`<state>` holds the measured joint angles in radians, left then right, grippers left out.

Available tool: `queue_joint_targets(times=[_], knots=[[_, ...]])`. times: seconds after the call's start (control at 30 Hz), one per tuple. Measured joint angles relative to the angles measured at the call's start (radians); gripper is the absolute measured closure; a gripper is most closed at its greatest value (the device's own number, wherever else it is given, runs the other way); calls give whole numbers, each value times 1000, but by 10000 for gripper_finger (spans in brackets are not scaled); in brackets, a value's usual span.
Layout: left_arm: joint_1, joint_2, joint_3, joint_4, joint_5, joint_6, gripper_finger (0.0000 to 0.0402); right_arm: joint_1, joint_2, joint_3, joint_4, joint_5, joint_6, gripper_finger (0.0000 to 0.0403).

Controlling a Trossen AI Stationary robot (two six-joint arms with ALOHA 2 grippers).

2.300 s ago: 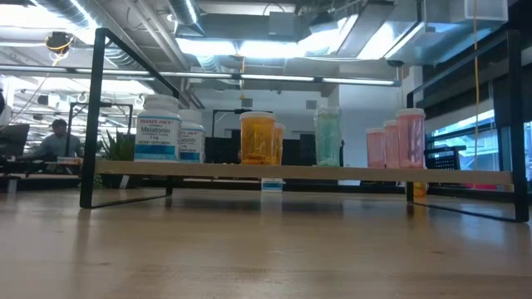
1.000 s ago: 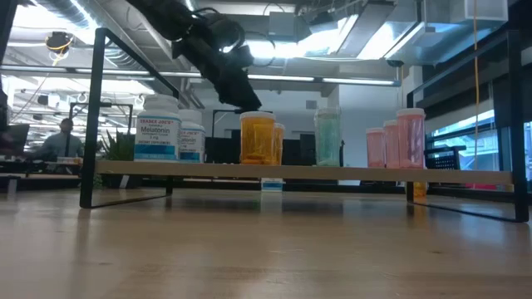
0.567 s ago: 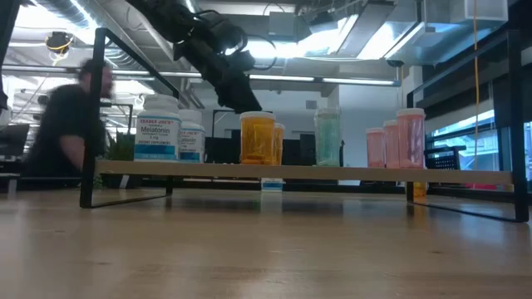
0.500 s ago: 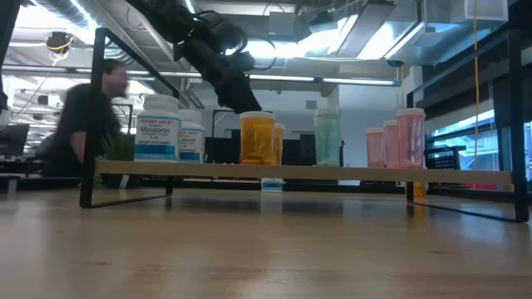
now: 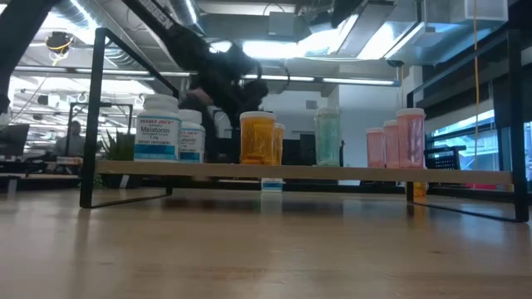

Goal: Pick and place medicine bottles onto shelf by color
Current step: Put the white pill bottle on the shelf aligned with the other white pill bottle

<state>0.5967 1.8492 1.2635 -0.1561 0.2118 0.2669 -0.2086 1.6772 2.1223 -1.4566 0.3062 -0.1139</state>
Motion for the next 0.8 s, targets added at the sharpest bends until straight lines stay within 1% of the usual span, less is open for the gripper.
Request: queue_joint_targets(times=[0.2, 0.37, 0.8], knots=[[11, 20, 0, 1, 0, 5, 198, -21, 0, 0, 15, -5, -1, 223], [21, 21, 0, 47, -58, 30, 198, -20, 0, 0, 15, -22, 0, 223], [74, 35, 0, 77, -64, 26, 198, -20, 0, 0, 16, -21, -1, 223]])
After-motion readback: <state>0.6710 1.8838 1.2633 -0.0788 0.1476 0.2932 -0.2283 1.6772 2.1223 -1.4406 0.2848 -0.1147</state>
